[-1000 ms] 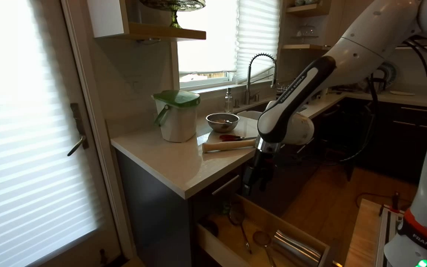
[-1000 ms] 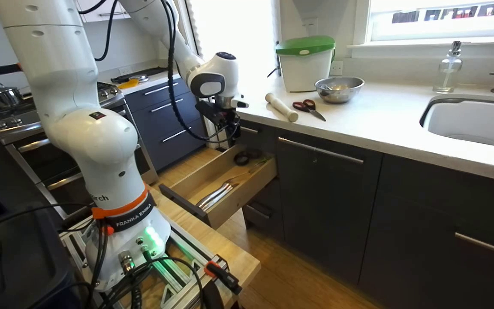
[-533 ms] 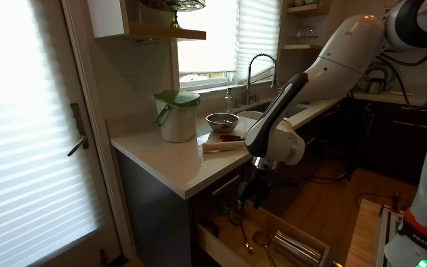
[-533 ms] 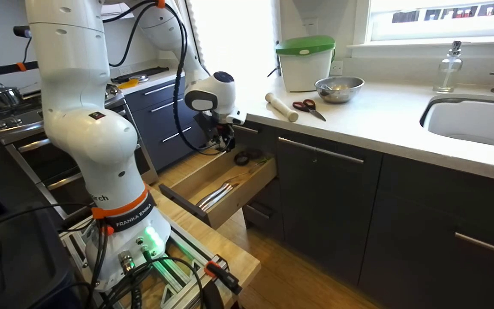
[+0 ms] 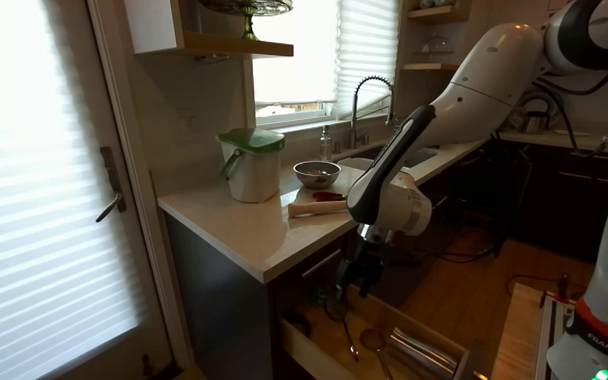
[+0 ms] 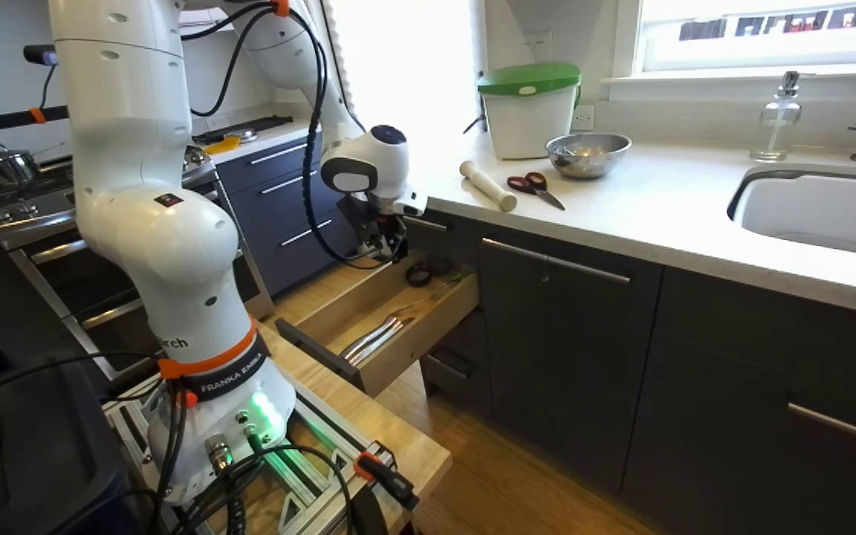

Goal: Pick up the black bowl from the open drawer and put it on the kitchen counter

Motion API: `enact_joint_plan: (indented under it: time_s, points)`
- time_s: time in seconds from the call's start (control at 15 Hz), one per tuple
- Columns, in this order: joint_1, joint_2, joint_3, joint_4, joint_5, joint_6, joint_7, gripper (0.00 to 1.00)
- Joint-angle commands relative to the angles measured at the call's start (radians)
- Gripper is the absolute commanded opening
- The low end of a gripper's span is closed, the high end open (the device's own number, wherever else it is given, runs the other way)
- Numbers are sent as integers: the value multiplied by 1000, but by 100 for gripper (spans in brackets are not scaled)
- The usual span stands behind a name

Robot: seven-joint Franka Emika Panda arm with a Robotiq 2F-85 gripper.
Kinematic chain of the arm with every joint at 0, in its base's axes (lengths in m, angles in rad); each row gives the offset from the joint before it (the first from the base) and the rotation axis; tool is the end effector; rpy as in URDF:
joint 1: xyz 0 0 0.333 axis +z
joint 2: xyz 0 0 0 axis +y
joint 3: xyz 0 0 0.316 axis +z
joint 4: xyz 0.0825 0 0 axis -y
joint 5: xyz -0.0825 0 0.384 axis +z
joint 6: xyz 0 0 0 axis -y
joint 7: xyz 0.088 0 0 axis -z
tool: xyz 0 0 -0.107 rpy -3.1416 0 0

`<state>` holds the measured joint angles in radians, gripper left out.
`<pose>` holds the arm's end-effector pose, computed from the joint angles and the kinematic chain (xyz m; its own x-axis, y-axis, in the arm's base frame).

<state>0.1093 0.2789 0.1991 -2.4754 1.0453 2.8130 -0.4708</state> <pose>0.4495 0.1040 0.1792 0.9741 -0.2254 0.0188 -0.2002 -0.8980 -0.3918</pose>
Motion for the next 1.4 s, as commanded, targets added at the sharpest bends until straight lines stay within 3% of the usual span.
enact_joint_plan:
  time_s: [0.0, 0.4, 0.8, 0.93, 1.0, 1.33]
  points:
    - [-3, 54, -5, 46, 4, -3, 16, 100]
    - [-33, 227, 11, 191, 120, 38, -14, 100]
    - [-57, 380, 45, 307, 268, 126, -160, 100]
    - [-47, 417, 56, 322, 290, 202, -256, 100]
    - [-43, 366, 33, 290, 243, 141, -172, 100]
    - [-43, 406, 47, 312, 258, 184, -223, 100]
